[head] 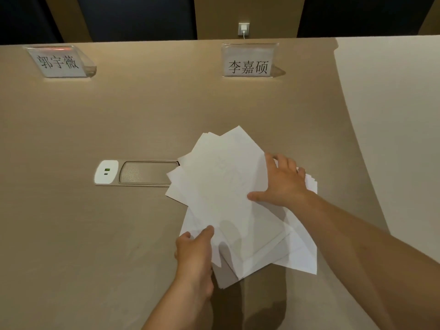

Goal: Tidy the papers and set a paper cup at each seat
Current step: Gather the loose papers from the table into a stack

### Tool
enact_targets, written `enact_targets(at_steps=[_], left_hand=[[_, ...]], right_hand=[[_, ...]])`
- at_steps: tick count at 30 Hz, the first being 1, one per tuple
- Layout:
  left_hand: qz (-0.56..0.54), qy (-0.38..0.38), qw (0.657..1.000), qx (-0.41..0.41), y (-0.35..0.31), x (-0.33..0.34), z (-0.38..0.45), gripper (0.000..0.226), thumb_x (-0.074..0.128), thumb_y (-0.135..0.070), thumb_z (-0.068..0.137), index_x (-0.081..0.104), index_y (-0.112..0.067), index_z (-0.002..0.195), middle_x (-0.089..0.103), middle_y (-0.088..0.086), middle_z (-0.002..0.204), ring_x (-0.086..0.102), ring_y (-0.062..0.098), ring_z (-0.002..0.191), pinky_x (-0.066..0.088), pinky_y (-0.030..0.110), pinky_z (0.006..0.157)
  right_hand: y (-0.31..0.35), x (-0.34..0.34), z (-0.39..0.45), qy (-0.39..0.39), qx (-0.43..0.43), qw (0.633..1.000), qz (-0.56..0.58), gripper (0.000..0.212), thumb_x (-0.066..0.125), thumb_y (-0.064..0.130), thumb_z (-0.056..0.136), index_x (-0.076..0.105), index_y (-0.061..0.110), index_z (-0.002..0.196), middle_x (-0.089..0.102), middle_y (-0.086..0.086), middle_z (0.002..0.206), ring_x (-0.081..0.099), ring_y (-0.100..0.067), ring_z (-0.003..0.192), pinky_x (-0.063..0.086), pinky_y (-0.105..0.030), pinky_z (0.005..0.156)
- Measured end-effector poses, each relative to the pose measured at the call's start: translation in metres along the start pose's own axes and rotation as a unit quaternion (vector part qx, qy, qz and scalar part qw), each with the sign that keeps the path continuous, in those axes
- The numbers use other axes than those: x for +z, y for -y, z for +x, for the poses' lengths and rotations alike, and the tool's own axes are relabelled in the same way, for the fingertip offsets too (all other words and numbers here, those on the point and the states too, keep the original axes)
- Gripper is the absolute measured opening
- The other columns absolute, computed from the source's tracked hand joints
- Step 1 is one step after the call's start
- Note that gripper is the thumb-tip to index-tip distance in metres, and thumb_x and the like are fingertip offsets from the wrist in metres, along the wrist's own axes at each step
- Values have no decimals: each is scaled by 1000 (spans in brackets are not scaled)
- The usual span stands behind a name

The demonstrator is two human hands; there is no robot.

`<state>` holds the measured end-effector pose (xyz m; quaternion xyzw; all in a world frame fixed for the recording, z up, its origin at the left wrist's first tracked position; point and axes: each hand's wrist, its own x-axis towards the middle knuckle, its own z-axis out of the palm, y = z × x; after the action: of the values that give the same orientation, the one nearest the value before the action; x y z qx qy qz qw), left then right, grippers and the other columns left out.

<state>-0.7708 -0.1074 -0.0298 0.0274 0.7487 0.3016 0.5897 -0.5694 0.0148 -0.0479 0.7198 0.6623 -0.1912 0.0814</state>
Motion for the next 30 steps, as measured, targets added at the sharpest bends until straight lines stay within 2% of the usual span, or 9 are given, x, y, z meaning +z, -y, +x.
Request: enact_targets(at_steps=[3,6,9,11,14,17,23,29,30], left_hand=[[5,3,999,33,-4,7,-1,40,67,-19,85,53,-15,122,64,9,121,66,33,99,55,35,72],[21,1,996,83,-8,13,-1,22,64,-8,85,58,-18,104,68,9,110,68,32,94,57,40,76],[57,-1,986,157,-18,17,-1,24,64,-1,83,57,-17,99,67,5,106,68,24,87,58,38,71],[105,5,972,209,-30,18,-1,32,61,3,87,54,-18,109,65,-7,100,64,15,87,53,32,75],[178,19,951,253,-44,21,8,60,66,-5,87,42,-18,141,58,-3,128,60,22,112,50,41,96],[260,-42,934,243,-49,24,15,77,75,-21,82,34,-14,146,46,7,139,59,30,106,52,40,88],[278,-34,947,158,-38,29,29,67,76,-42,52,60,-7,107,61,17,116,69,35,79,62,51,71],[237,-9,956,175,-38,29,9,5,73,-12,80,72,-7,80,74,15,85,71,37,78,60,54,78],[231,-2,957,176,-38,28,10,5,71,-7,81,72,-10,77,75,14,83,72,35,77,61,51,78]], right_hand=[[1,-7,-5,-15,-3,1000,-20,133,75,70,54,-2,23,152,35,-6,145,33,-29,134,24,-53,110],[-3,-12,-12,9,12,1000,-9,129,81,60,56,6,17,151,40,-6,143,37,-29,131,33,-47,105],[-19,-11,-26,34,73,993,83,109,81,59,59,28,14,143,50,-5,137,48,-29,125,45,-42,97],[-32,-8,-40,53,115,975,182,92,80,56,63,38,14,133,58,-4,125,57,-27,113,49,-37,84],[-48,6,-59,43,171,953,245,76,78,53,66,44,12,121,60,-4,113,63,-26,100,52,-36,77],[-52,19,-69,3,228,931,284,72,75,55,58,53,11,111,60,-9,111,66,-25,87,58,-37,74],[-42,27,-72,-30,257,868,425,61,81,44,64,61,8,109,70,-5,103,69,-23,89,58,-32,74],[-31,31,-83,-12,223,845,486,38,78,18,69,65,14,105,73,-1,96,71,-20,84,61,-39,80],[-30,30,-87,-11,207,849,487,36,76,15,70,65,16,105,73,0,97,71,-20,84,61,-39,80]])
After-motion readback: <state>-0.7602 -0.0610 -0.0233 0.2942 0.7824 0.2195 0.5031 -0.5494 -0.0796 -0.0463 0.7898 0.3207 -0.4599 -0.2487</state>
